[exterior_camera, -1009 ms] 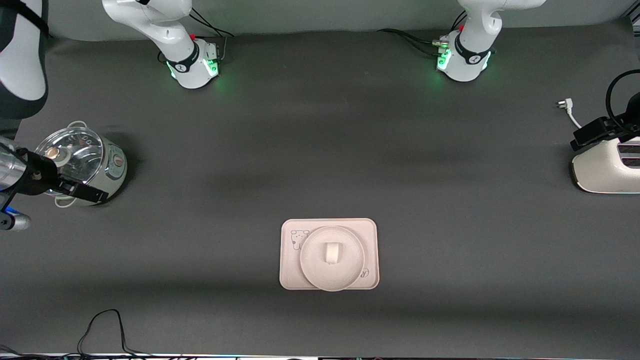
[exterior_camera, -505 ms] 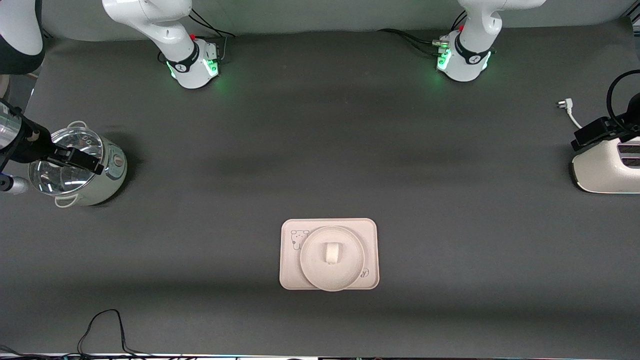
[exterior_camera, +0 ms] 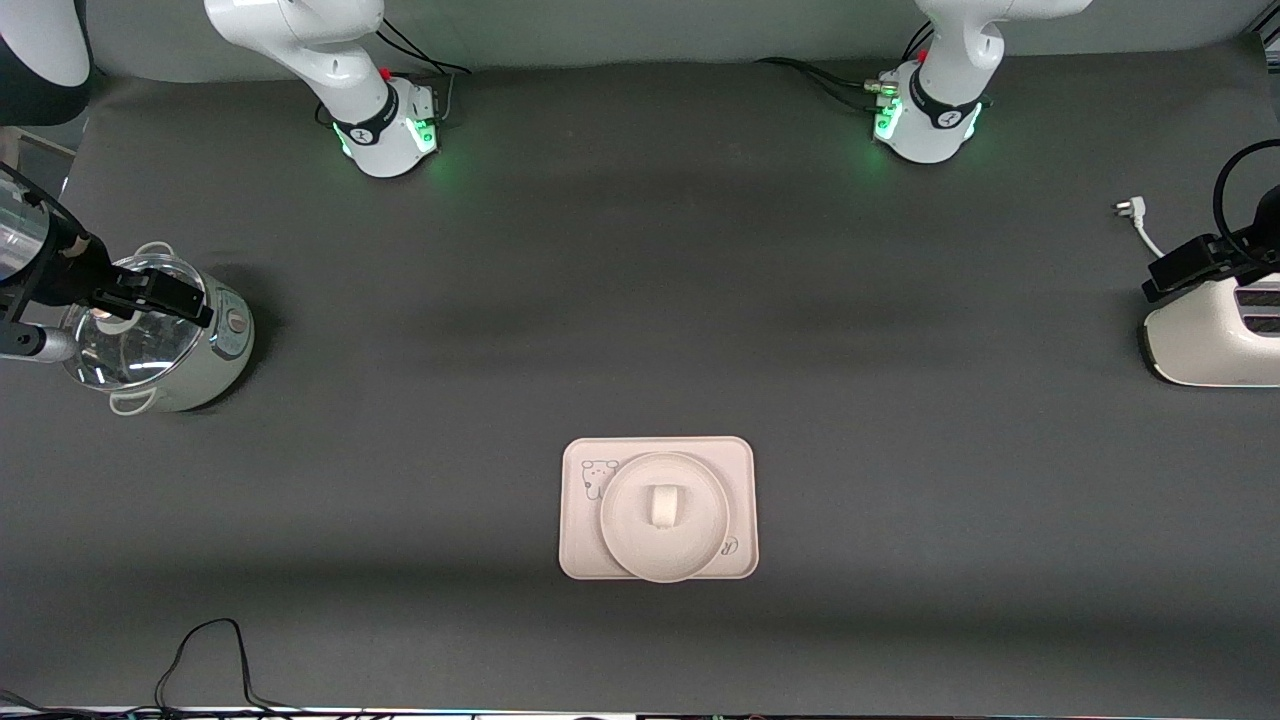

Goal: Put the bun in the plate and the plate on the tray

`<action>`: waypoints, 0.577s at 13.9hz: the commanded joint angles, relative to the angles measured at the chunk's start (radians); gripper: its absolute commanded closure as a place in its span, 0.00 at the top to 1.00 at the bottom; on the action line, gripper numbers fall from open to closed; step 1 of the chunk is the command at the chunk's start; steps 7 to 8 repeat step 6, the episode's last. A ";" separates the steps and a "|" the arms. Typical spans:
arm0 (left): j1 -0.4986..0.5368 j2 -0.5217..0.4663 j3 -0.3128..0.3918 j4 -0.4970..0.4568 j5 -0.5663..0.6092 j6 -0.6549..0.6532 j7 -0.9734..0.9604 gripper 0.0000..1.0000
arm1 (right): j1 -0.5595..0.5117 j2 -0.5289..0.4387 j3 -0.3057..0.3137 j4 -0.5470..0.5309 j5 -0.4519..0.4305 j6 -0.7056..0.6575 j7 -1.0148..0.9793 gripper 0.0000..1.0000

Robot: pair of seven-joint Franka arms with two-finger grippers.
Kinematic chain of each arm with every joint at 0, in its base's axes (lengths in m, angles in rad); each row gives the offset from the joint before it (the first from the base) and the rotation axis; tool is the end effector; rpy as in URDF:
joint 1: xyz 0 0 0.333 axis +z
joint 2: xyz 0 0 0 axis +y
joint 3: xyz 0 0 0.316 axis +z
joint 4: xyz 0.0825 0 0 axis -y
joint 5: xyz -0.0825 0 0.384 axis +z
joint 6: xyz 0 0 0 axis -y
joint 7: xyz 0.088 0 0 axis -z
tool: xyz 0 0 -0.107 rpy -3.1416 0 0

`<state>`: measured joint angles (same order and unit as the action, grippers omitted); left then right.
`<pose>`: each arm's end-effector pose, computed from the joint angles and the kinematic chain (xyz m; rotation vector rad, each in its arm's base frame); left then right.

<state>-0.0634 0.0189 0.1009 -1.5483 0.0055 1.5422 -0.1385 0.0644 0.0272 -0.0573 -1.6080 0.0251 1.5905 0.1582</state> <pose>0.5570 0.0209 0.6222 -3.1206 -0.2755 0.0384 0.5627 0.0071 0.5935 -3.1120 0.2372 0.0725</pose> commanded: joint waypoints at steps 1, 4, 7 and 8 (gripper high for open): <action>0.001 -0.017 0.003 -0.015 -0.010 -0.008 -0.007 0.73 | 0.002 -0.032 0.007 -0.035 -0.011 0.005 -0.019 1.00; 0.004 -0.001 0.003 0.016 -0.007 -0.014 0.011 1.00 | 0.012 -0.030 0.008 -0.039 -0.011 0.005 -0.013 1.00; -0.001 0.000 0.003 0.019 -0.004 -0.014 -0.003 1.00 | 0.029 -0.029 0.008 -0.033 -0.011 0.005 -0.013 1.00; -0.001 0.000 0.003 0.019 -0.004 -0.014 -0.003 1.00 | 0.029 -0.029 0.008 -0.033 -0.011 0.005 -0.013 1.00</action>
